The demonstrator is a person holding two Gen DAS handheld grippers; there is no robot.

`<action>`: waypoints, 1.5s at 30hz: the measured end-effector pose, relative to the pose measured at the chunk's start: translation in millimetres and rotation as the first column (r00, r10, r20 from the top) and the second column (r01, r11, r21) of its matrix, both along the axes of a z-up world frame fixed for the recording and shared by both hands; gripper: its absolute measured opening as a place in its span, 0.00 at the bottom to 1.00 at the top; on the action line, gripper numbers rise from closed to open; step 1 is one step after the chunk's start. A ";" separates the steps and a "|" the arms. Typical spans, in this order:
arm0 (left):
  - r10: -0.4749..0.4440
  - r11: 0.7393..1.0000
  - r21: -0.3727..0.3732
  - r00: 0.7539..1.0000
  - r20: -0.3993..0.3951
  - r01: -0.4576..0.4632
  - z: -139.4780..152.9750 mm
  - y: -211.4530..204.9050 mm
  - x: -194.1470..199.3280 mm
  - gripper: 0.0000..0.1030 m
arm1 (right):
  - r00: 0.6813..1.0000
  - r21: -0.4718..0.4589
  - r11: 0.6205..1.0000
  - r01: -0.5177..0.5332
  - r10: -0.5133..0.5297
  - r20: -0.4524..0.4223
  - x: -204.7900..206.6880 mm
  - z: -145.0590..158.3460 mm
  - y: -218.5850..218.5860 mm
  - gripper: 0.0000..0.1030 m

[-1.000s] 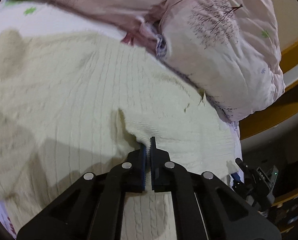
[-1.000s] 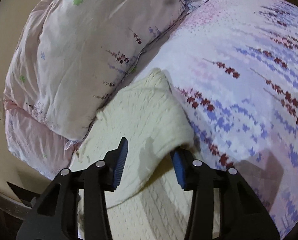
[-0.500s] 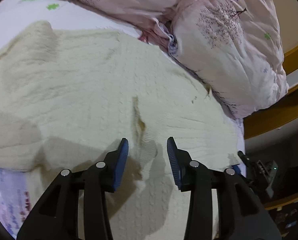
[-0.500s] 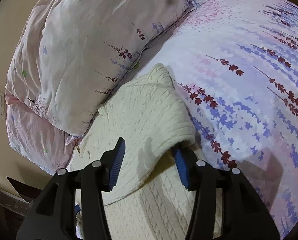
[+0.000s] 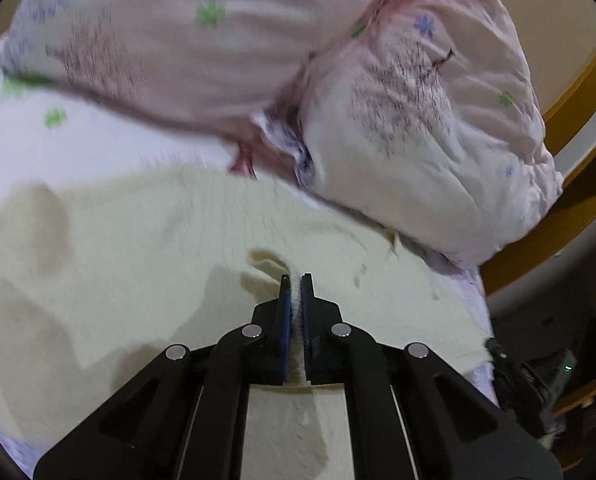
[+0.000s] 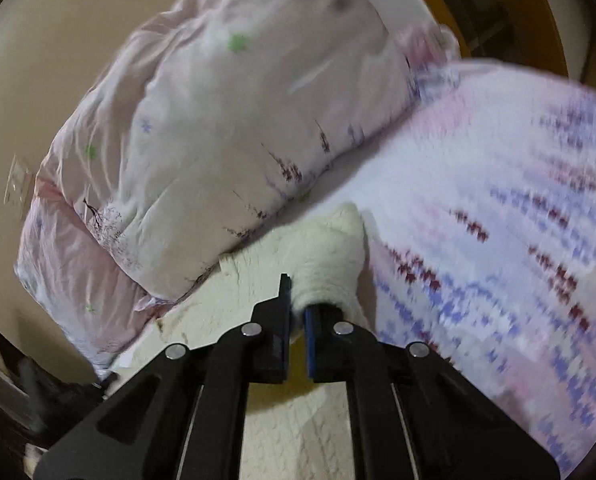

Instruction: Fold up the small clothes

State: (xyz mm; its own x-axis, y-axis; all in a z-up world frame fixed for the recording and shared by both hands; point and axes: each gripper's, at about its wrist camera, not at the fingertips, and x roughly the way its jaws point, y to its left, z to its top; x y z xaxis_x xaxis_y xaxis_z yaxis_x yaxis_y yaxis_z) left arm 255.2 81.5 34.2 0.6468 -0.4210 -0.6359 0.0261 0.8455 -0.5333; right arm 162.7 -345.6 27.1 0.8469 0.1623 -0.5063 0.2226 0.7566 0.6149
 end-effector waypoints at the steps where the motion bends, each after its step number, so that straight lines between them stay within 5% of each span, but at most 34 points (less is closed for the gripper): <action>1: 0.001 1.000 0.015 1.000 -0.011 -0.001 -2.0 0.8 1.1 0.04 | 0.999 -0.003 1.000 -0.002 0.002 -0.036 3.6 -4.9 1.0 0.06; 4: 0.009 0.998 0.069 0.996 -0.084 -0.003 -21.2 0.6 1.9 0.04 | 0.984 0.070 0.997 0.019 -0.006 -0.177 11.2 -30.0 -2.0 0.06; 9: 0.008 0.994 0.107 0.990 -0.141 0.007 -40.4 0.7 -1.0 0.04 | 0.969 0.062 0.997 0.043 -0.027 -0.245 2.5 -39.4 1.3 0.07; 12: 0.001 0.995 0.097 0.989 -0.149 0.013 -37.5 0.9 -1.1 0.05 | 0.965 0.036 0.998 0.054 -0.043 -0.257 -6.6 -27.0 5.2 0.34; 15: 0.007 0.998 0.066 0.992 -0.124 0.002 -27.4 9.3 -12.6 0.06 | 0.976 -0.022 0.999 0.038 -0.042 -0.213 -18.3 -3.6 18.5 0.42; 16: 0.008 0.999 0.053 0.994 -0.110 -0.002 -22.3 14.7 -20.0 0.11 | 0.980 -0.045 0.999 0.004 -0.013 -0.198 -17.7 5.5 26.9 0.42; 18: 0.022 0.999 0.028 0.997 -0.077 -0.020 -12.4 27.9 -38.4 0.37 | 0.978 -0.085 0.991 -0.100 0.082 -0.190 -10.2 18.3 49.1 0.49; 19: 0.038 0.999 0.020 0.998 -0.055 -0.037 -7.4 36.6 -49.7 0.51 | 0.965 -0.111 0.975 -0.194 0.169 -0.200 -1.3 23.4 69.1 0.49; 26: 0.242 0.970 0.005 0.970 0.002 -0.242 6.4 126.3 -142.1 0.56 | 0.846 -0.299 0.797 -0.525 0.450 -0.285 40.2 26.7 190.8 0.49; 32: 0.476 0.874 -0.069 0.876 -0.083 -0.482 -21.3 199.8 -198.3 0.56 | 0.796 -0.400 0.695 -0.597 0.450 -0.405 64.0 -1.3 238.6 0.52; 34: 0.526 0.836 -0.118 0.844 -0.102 -0.535 -27.3 216.9 -206.4 0.56 | 0.808 -0.445 0.678 -0.585 0.442 -0.389 58.5 -2.1 242.7 0.55; 39: 0.614 0.742 -0.230 0.776 -0.145 -0.630 -39.4 243.8 -212.4 0.56 | 0.808 -0.308 0.756 -0.577 0.473 -0.352 50.3 8.6 218.9 0.59; 45: 0.680 0.624 -0.349 0.706 -0.198 -0.699 -50.4 275.8 -216.0 0.44 | 0.813 -0.265 0.780 -0.566 0.477 -0.334 41.1 14.7 206.3 0.59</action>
